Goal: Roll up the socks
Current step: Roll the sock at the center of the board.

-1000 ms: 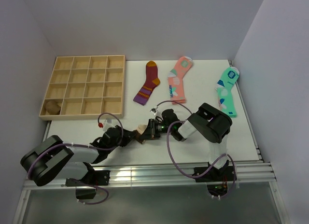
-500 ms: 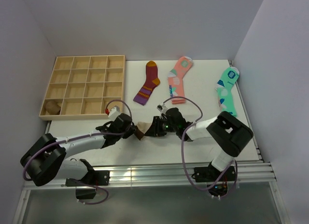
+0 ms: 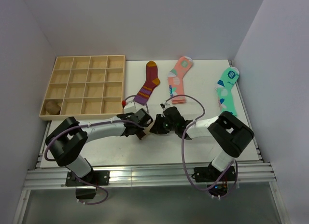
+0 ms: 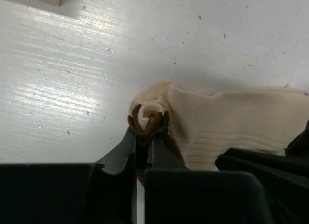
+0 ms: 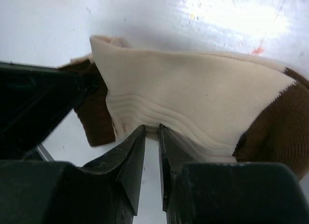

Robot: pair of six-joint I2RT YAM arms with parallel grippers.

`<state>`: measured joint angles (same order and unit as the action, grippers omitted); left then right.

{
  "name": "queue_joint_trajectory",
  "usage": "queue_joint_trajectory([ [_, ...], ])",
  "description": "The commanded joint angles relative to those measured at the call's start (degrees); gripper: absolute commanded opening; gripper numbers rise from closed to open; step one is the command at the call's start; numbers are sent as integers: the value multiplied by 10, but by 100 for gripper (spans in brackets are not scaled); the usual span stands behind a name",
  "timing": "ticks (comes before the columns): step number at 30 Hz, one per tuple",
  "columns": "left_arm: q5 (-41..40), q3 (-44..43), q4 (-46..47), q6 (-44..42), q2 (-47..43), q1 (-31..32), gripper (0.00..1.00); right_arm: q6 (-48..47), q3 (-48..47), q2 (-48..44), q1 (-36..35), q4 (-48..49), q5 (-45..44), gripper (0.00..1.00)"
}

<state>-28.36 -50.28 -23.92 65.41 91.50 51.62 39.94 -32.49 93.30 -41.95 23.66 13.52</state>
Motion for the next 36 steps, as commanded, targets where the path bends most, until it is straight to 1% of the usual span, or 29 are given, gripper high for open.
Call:
queue_joint_trajectory([
  [1, -21, -23, -94, -14, 33, 19, 0, -16, -28, 22, 1, -15, -34, 25],
  [2, -22, -29, -100, -14, 36, 23, 0, -19, -25, 22, 1, -14, -34, 25],
  [5, -18, -46, -122, -11, 43, 24, 0, -21, 0, -2, 0, 28, -21, 25],
  [7, -7, -54, -126, -7, 42, 23, 0, -27, 36, -40, -1, 76, -20, 26],
  [10, 6, -61, -120, -9, 41, 23, 0, -46, 71, -88, -13, 111, -37, 30],
  [11, 15, -65, -119, -11, 43, 23, 0, -55, 80, -110, -22, 110, -67, 34],
  [12, 20, -68, -119, -11, 48, 22, 0, -63, 83, -121, -34, 108, -84, 36],
  [14, 36, -71, -115, -16, 53, 16, 0, -89, 91, -148, -76, 103, -131, 42],
  [15, 42, -70, -112, -18, 57, 15, 0, -98, 93, -154, -94, 92, -190, 43],
  [16, 50, -69, -109, -20, 58, 9, 0, -112, 94, -160, -115, 90, -210, 45],
  [17, 57, -67, -101, -21, 59, 6, 0, -120, 96, -167, -147, 91, -224, 50],
  [18, 70, -66, -97, -23, 61, 2, 0, -130, 95, -169, -164, 88, -246, 53],
  [19, 75, -66, -95, -25, 61, -3, 0, -147, 92, -168, -181, 82, -295, 54],
  [20, 81, -68, -93, -27, 63, -5, 0, -156, 86, -162, -218, 80, -329, 55],
  [22, 93, -74, -95, -34, 71, -11, 0, -179, 77, -147, -256, 75, -401, 56],
  [24, 99, -83, -99, -40, 81, -13, 0, -199, 47, -111, -295, 55, -438, 56],
  [26, 107, -90, -98, -46, 85, -17, 0, -213, 17, -74, -317, 47, -483, 56],
  [29, 117, -92, -94, -52, 90, -20, 0, -232, -19, -33, -343, 32, -524, 56],
  [36, 133, -93, -90, -63, 97, -23, 0, -260, -64, 1, -355, 16, -550, 57],
])
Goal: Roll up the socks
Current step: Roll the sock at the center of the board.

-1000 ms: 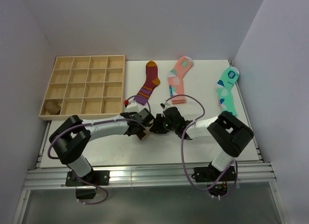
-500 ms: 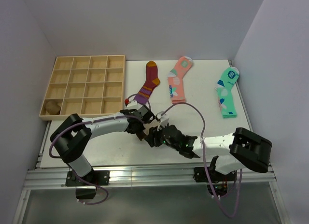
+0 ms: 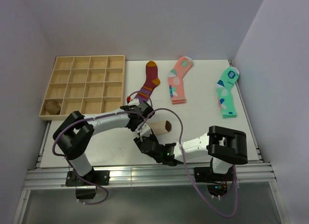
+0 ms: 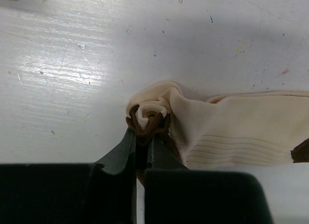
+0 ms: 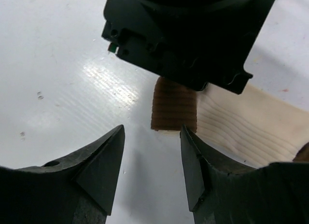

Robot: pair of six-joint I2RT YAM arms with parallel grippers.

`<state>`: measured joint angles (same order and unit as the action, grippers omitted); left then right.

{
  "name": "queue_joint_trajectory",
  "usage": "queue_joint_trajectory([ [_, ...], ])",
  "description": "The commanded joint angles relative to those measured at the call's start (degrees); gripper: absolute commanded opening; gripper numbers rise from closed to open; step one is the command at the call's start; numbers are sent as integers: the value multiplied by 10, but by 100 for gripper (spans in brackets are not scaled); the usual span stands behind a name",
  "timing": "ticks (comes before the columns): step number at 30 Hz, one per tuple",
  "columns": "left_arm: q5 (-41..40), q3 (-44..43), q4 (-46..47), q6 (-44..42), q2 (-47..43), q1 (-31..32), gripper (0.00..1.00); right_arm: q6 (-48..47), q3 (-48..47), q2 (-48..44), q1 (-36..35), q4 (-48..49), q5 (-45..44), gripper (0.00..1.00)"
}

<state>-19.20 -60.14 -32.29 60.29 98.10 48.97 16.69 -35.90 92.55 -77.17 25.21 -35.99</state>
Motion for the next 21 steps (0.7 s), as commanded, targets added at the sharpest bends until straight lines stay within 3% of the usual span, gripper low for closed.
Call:
queue_joint_trajectory([
  [1, 43, 5, -5, -12, 31, 1, 0, -31, -40, 22, -3, -1, -54, 57],
  [13, 65, 14, 5, -21, 32, -2, 0, -17, -72, 94, 11, -11, -78, 57],
  [21, 72, 21, 11, -24, 33, -3, 0, -15, -72, 76, 16, -14, -69, 54],
])
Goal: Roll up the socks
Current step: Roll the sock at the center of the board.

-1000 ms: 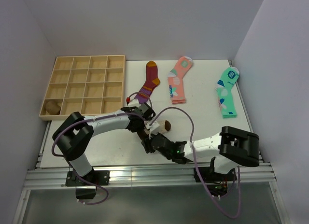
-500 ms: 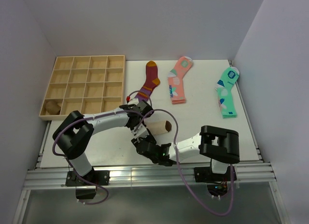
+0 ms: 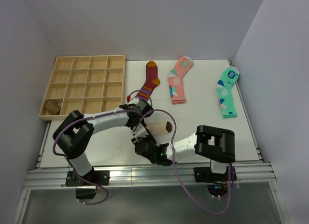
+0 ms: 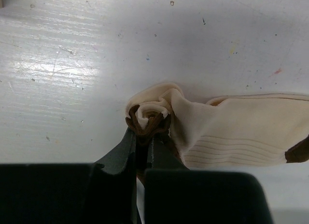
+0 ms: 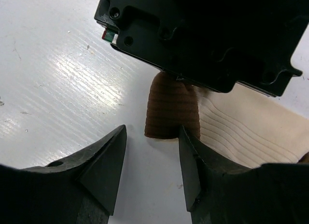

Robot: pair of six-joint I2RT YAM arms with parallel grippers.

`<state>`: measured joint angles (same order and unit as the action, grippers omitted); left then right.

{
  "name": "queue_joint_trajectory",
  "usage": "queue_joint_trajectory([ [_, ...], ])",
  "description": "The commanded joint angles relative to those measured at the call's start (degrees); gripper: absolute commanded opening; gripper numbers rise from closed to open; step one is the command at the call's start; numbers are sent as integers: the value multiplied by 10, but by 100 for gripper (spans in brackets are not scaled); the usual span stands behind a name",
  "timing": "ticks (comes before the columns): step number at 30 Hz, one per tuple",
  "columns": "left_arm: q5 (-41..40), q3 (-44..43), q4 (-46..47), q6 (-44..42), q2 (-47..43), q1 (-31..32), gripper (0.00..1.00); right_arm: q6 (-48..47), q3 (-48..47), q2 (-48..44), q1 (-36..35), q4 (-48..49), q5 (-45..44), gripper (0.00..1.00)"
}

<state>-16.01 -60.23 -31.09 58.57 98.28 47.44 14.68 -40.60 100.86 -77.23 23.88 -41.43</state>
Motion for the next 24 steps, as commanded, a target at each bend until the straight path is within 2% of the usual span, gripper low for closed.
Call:
queue_joint_trajectory([
  [1, 42, 22, -1, -7, 31, 13, 0, 6, -26, -6, 17, -1, -15, 54],
  [14, 48, 23, -1, -11, 33, 7, 0, 11, -10, -54, 16, 2, -28, 53],
  [24, 54, 26, -1, -12, 24, 4, 0, 39, -21, 5, 30, -22, -9, 51],
])
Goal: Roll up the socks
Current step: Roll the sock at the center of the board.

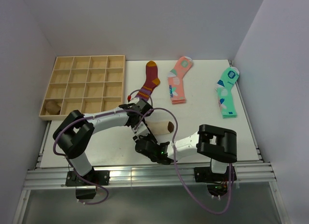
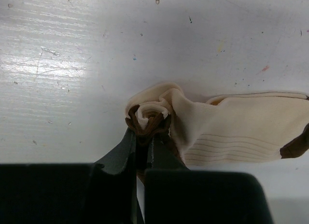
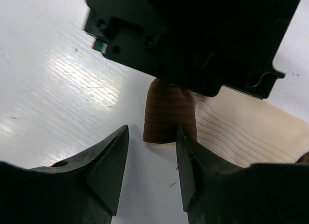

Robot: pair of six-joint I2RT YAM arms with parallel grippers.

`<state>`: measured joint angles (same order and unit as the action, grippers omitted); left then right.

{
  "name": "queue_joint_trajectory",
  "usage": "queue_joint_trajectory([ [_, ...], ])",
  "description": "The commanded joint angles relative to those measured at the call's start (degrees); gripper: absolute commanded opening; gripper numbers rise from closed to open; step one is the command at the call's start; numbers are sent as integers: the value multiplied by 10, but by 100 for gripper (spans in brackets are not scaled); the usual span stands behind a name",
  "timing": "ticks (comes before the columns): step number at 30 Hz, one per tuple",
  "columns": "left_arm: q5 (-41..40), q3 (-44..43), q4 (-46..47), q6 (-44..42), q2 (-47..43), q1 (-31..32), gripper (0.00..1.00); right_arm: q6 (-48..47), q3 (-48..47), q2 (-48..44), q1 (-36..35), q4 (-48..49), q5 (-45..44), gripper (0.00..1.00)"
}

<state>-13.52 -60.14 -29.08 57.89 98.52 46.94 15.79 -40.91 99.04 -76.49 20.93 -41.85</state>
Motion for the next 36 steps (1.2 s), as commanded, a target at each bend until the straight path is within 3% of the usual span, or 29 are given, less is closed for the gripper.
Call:
queue_joint_trajectory([
  [1, 29, 25, -21, -5, 21, 8, 0, 35, -21, 27, 27, 0, -1, 50],
  [5, 34, 32, -17, -3, 13, 7, 0, 67, -16, 34, 52, -25, 12, 40],
  [8, 41, 44, -6, 3, 3, 3, 0, 78, 0, 21, 67, -26, 33, 21],
  [9, 45, 55, -1, 6, -2, 1, 0, 80, 5, 18, 71, -29, 48, 10],
  [11, 52, 70, 18, 16, -17, -2, 0, 85, 12, 5, 79, -28, 63, 0],
  [21, 68, 184, 81, 87, -113, -21, 20, 81, 48, -60, 117, -18, 256, 0],
  [22, 64, 191, 84, 102, -132, -23, 30, 85, 51, -65, 121, -13, 274, 0],
  [27, 53, 240, 130, 138, -191, -26, 58, 106, 68, -92, 156, -10, 403, 0],
  [28, 44, 245, 140, 144, -210, -25, 68, 114, 72, -96, 173, -5, 416, 0],
  [36, 10, 325, 228, 195, -310, -25, 73, 175, 115, -91, 242, 33, 527, 0],
])
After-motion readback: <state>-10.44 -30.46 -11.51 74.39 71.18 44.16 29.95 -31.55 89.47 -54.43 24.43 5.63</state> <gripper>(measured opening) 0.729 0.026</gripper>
